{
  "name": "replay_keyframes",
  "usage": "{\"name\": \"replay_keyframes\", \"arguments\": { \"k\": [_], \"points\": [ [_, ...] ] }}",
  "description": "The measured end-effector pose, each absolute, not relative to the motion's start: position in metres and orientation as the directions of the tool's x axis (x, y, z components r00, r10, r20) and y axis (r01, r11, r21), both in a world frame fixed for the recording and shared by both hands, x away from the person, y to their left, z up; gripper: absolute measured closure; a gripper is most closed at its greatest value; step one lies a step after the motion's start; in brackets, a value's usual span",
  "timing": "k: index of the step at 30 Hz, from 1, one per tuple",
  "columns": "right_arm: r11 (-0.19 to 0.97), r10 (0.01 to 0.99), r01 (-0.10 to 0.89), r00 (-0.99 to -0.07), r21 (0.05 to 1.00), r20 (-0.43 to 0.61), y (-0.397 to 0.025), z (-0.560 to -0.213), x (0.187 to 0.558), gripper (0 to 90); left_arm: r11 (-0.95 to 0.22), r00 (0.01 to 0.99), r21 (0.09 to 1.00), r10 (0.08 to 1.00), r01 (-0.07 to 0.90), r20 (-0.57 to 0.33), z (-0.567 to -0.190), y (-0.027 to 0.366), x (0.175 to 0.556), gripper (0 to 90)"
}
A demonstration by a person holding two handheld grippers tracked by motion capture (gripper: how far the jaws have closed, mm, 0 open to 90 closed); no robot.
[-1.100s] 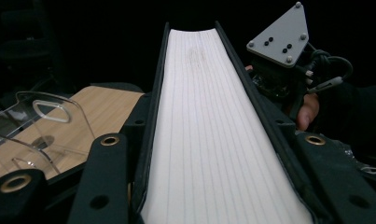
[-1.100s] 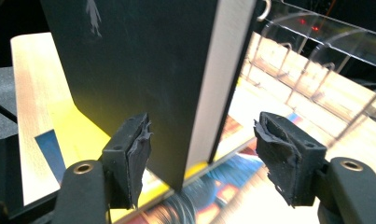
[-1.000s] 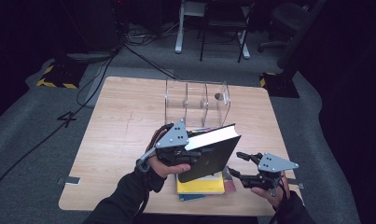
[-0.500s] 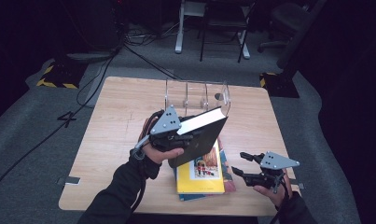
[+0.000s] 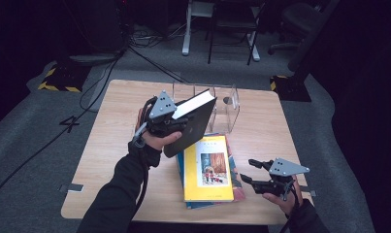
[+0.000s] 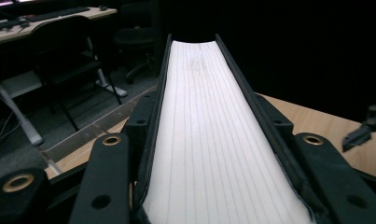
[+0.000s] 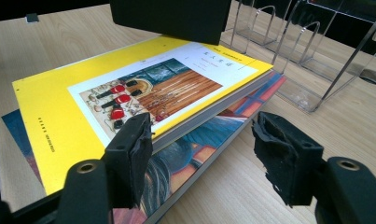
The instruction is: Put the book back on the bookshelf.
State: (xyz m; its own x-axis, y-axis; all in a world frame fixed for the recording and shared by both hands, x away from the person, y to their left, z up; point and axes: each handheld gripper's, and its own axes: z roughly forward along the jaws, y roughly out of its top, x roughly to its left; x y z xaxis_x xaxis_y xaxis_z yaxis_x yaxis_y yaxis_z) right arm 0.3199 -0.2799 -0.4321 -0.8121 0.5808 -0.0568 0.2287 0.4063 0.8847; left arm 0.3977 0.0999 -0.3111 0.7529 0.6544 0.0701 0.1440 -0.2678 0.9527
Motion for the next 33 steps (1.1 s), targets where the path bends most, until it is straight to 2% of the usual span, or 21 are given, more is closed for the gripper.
{"name": "replay_keyframes", "arguments": {
  "k": [19, 33],
  "points": [
    [0.419, 0.581, 0.239, -0.812, 0.876, -0.056, -0.279, -0.438, 0.321, 38.6, -0.236, 0.581, 0.942, 0.812, 0.237, 0.057, -0.307, 0.108, 0.442, 52.5],
    [0.428, 0.573, 0.241, -0.817, 0.871, -0.056, -0.276, -0.441, 0.321, 39.4, -0.194, 0.454, 0.938, 0.890, 0.287, 0.045, -0.310, 0.085, 0.466, 52.5]
  ]
}}
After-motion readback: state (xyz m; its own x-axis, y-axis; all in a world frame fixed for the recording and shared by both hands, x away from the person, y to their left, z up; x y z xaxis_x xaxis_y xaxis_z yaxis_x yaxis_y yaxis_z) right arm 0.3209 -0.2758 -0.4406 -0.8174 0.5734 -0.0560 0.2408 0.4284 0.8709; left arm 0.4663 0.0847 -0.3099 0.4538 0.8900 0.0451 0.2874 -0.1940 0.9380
